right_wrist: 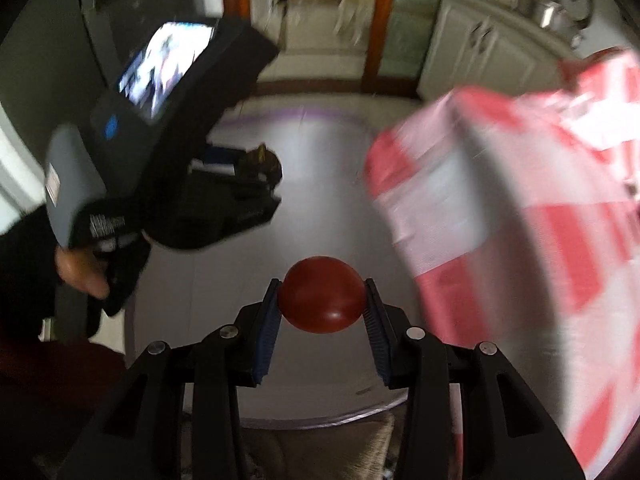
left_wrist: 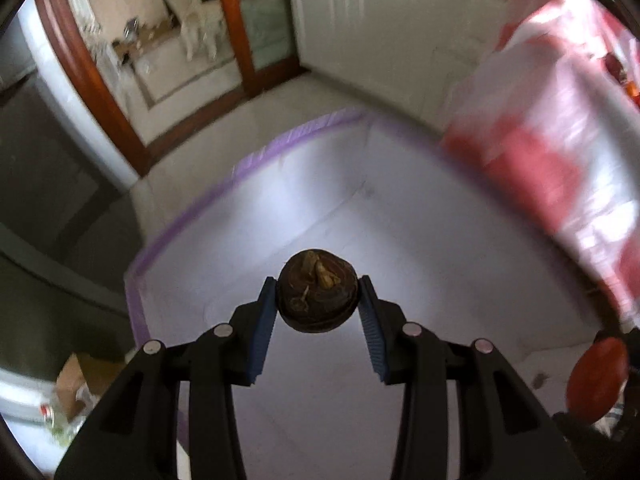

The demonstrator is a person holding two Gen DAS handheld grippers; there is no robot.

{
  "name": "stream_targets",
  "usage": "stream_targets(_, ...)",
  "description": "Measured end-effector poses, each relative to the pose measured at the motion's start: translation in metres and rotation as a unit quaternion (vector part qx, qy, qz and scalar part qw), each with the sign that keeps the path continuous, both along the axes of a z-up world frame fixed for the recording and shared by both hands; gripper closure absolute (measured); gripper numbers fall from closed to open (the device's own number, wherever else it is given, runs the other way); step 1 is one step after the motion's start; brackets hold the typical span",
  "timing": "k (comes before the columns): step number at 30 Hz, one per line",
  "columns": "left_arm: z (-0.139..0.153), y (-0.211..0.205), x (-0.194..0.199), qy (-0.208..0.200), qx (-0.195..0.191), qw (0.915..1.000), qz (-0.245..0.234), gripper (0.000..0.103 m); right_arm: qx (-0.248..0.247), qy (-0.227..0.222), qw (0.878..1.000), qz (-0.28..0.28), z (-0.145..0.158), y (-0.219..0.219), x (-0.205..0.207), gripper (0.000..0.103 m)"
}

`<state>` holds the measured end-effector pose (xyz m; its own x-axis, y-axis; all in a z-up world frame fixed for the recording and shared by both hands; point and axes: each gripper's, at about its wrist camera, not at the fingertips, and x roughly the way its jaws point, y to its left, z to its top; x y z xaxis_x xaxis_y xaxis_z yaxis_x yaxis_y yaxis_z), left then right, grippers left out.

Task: Organize fruits
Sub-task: 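Carry the tomato and mangosteen in both tools over the white box, then open the left tool to drop the mangosteen while the right tool drops the tomato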

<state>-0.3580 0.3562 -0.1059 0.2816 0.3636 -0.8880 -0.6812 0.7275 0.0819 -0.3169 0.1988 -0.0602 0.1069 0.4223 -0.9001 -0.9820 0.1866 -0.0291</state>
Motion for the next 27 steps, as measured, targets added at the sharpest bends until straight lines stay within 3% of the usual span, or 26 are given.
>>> stream_targets(7, -0.039, 0.012, -0.003, 0.056, -0.051, 0.9969, 0.022, 0.062, -0.094, 0.048, 0.994, 0.006, -0.059, 0.033, 0.007, 0.063)
stream_targets(18, -0.066, 0.010, 0.005, 0.127, -0.075, 0.9891, 0.007, 0.062, -0.191, 0.088, 0.977, -0.026, -0.100, 0.056, 0.023, 0.062)
stream_targets(22, -0.068, 0.008, 0.007, 0.135, -0.078, 0.9878, 0.000, 0.061, -0.196, 0.092, 0.976, -0.030, -0.101, 0.058, 0.024, 0.062)
stream_targets(23, -0.068, 0.008, 0.006, 0.136, -0.078, 0.9876, 0.000, 0.059, -0.191, 0.090, 0.977, -0.030, -0.098, 0.058, 0.025, 0.061)
stream_targets(25, -0.067, 0.010, 0.006, 0.135, -0.080, 0.9876, 0.004, 0.043, -0.181, 0.086, 0.979, -0.025, -0.091, 0.056, 0.022, 0.059)
stream_targets(27, -0.065, 0.013, 0.007, 0.124, -0.084, 0.9886, 0.009, 0.036, -0.169, 0.081, 0.982, -0.017, -0.083, 0.052, 0.019, 0.050)
